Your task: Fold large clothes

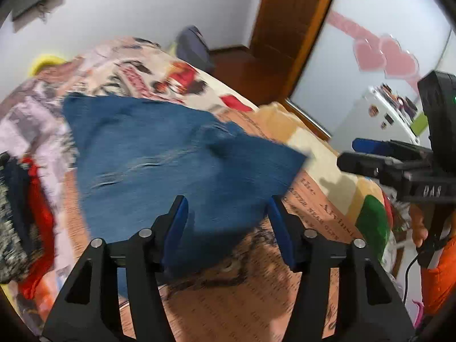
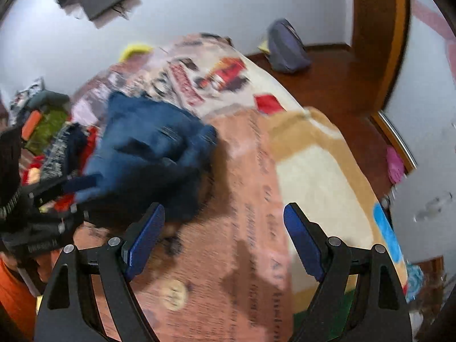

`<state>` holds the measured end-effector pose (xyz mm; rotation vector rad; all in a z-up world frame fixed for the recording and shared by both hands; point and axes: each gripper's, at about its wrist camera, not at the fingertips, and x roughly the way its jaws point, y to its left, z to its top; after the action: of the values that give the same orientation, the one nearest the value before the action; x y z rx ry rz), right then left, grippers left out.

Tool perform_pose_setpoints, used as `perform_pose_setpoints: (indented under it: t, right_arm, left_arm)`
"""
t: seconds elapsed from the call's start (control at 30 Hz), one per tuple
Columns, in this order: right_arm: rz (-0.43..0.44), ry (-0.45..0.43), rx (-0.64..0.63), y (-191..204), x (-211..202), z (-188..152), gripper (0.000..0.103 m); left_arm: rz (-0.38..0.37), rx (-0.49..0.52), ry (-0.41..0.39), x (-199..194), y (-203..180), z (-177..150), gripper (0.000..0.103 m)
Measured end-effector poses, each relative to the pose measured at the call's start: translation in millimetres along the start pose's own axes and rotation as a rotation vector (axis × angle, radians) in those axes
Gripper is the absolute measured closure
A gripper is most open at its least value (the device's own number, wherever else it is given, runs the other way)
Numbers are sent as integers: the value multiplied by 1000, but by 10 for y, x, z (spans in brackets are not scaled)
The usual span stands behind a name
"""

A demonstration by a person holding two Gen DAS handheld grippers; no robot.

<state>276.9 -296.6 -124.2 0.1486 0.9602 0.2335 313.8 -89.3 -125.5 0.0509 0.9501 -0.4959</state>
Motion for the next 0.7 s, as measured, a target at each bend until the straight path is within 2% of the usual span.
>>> perform_pose_setpoints:
  t: [0.17,0.23,0.37,0.47,0.53,0.6,0.63,0.7]
  right_arm:
    - [59,-29,-60,368,124,206,19]
    - [77,-11,-78,489,280,240,19]
    - [65,65,-110,568,663,162,19]
    - [60,170,-101,450,956,41,19]
    - [40,196,-68,294,1079,-58,19]
    - [83,215,-22,108,1138,-142,19]
    - [108,220,8,15,1149,-172,18]
    - [114,220,45,-77,1117,-202,18]
  left_arm:
    - [138,-53,-46,-232,385,-98,38]
    - [192,-101,-13,-188,594,-191,38]
    - [241,-141,87,61,829,-418,38]
    - [232,-146,108,193,902,-684,34]
    - [240,-149,104,209,919,-802,24]
    - [239,-159,126,245,953,-901,24]
    - [247,-163,137,252,966,-937,28]
    - [302,-144,167,279,977,-990,31]
